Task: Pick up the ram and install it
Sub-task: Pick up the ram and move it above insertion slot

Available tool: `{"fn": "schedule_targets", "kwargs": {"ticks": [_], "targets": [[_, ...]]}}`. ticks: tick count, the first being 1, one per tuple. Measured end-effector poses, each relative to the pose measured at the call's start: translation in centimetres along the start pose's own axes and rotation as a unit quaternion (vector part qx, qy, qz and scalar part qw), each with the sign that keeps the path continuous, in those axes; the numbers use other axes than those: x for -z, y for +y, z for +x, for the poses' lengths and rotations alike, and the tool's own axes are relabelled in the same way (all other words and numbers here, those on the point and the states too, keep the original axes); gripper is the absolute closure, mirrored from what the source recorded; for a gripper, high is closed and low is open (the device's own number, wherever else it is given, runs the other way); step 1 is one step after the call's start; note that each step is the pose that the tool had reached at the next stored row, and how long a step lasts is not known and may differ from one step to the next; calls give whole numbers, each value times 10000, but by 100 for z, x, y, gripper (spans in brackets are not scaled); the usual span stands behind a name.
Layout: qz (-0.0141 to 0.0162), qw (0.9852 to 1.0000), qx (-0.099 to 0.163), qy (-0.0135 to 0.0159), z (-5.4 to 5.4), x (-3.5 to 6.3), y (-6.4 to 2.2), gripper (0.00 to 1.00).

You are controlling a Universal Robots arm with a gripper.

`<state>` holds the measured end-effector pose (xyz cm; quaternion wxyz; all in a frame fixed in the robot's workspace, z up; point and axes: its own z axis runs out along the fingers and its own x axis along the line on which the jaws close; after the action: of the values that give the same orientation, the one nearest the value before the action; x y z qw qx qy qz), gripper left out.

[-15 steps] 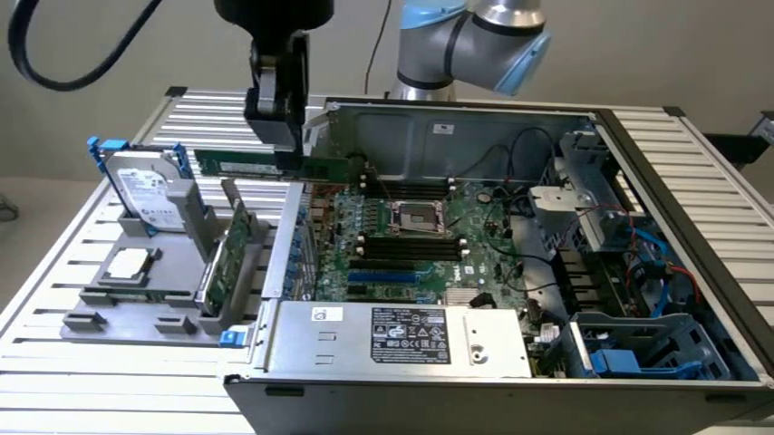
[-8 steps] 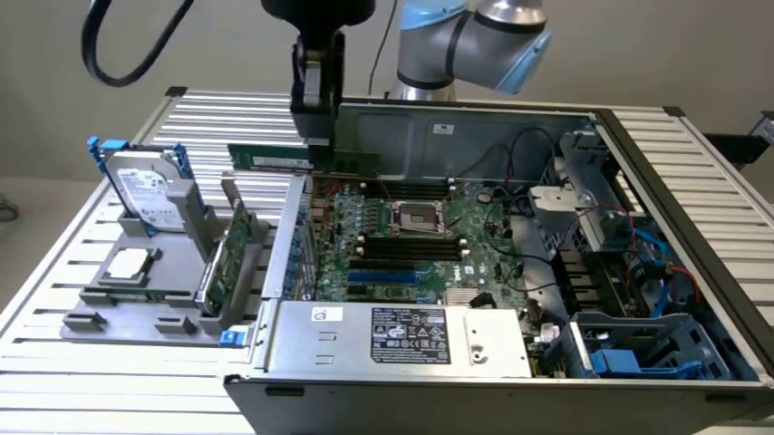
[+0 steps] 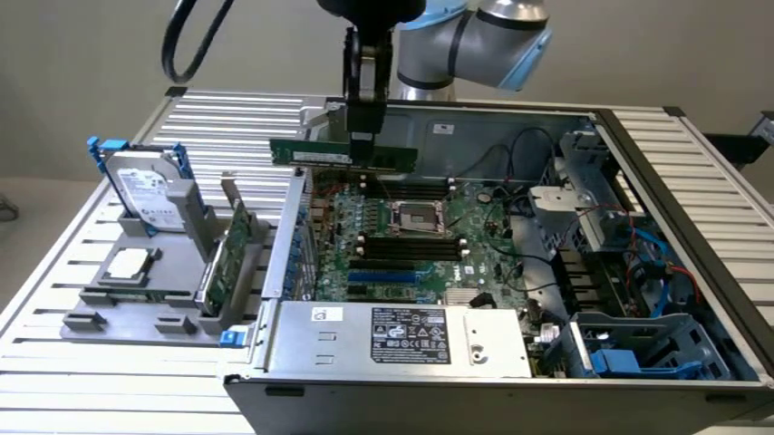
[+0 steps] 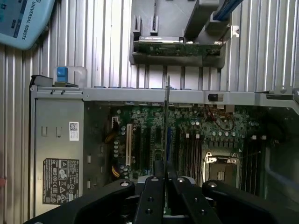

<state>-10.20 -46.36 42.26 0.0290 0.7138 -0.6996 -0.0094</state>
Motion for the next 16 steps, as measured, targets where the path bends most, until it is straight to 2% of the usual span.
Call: {"fn": "schedule_targets", "kwargs": {"ticks": [10,16], "targets": [[0,10000,0,0,-124,-14,-445,87],[0,10000,1,0,-274,-113,-568,87]]}}
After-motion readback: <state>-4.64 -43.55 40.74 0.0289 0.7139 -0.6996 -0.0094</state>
